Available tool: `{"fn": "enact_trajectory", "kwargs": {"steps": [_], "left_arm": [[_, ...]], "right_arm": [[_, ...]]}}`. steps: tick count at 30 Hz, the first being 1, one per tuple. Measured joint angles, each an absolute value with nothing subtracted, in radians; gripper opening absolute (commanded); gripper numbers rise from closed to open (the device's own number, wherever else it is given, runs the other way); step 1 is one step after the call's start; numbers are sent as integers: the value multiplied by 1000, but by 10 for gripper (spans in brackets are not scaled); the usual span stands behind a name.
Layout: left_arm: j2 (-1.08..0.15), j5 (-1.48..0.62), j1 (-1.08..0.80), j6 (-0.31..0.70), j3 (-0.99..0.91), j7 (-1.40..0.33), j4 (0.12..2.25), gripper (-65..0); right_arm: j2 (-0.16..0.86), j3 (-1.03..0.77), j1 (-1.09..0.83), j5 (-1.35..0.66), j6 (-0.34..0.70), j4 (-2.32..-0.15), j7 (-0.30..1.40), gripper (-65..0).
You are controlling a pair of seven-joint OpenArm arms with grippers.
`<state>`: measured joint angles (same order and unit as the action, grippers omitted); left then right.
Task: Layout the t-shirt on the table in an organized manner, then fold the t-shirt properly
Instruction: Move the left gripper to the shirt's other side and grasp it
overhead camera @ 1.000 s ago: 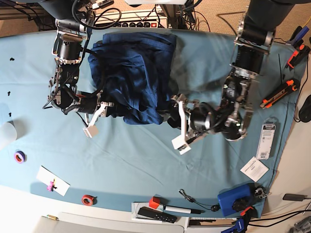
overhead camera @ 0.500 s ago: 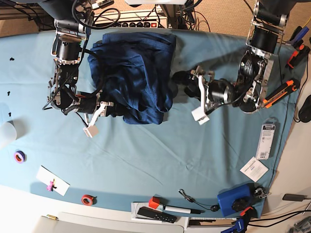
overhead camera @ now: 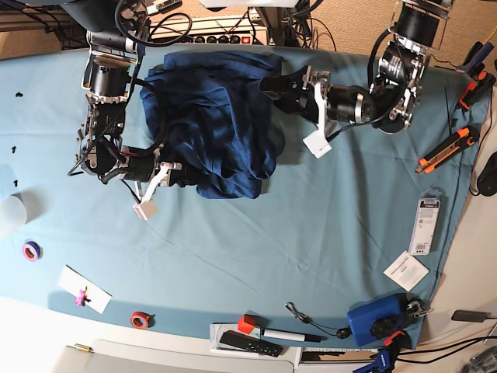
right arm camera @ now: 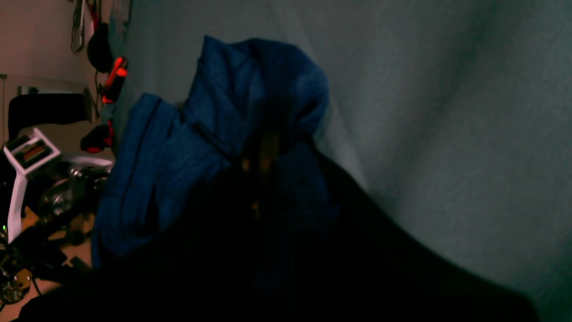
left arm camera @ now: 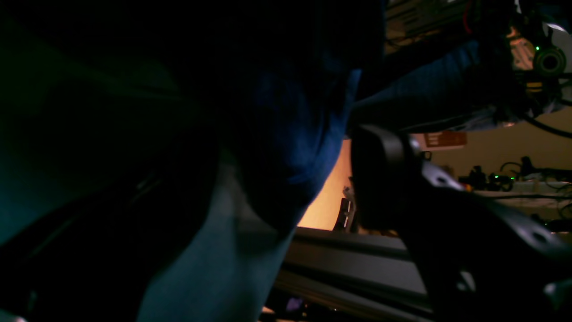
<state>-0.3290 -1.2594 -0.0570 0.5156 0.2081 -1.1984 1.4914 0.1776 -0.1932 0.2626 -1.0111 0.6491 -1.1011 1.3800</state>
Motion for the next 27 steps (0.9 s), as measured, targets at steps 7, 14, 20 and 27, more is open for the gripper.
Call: {"fn": "enact_trajectory", "kwargs": {"steps": [7, 14, 20, 27], "left_arm": [[-222, -1016, -86, 428, 215, -1169, 1609, -184], [-191, -908, -92, 389, 215, -1149, 1658, -184], [-126, -862, -136, 369, 212, -1104, 1661, -184], [-78, -838, -150, 366, 213, -1108, 1658, -205]], "right_arm": [[177, -193, 263, -1011, 649, -1101, 1380, -633], [178, -193, 263, -1011, 649, -1101, 1380, -633], [177, -193, 263, -1011, 649, -1101, 1380, -632], [178, -193, 263, -1011, 649, -1101, 1380, -633]]}}
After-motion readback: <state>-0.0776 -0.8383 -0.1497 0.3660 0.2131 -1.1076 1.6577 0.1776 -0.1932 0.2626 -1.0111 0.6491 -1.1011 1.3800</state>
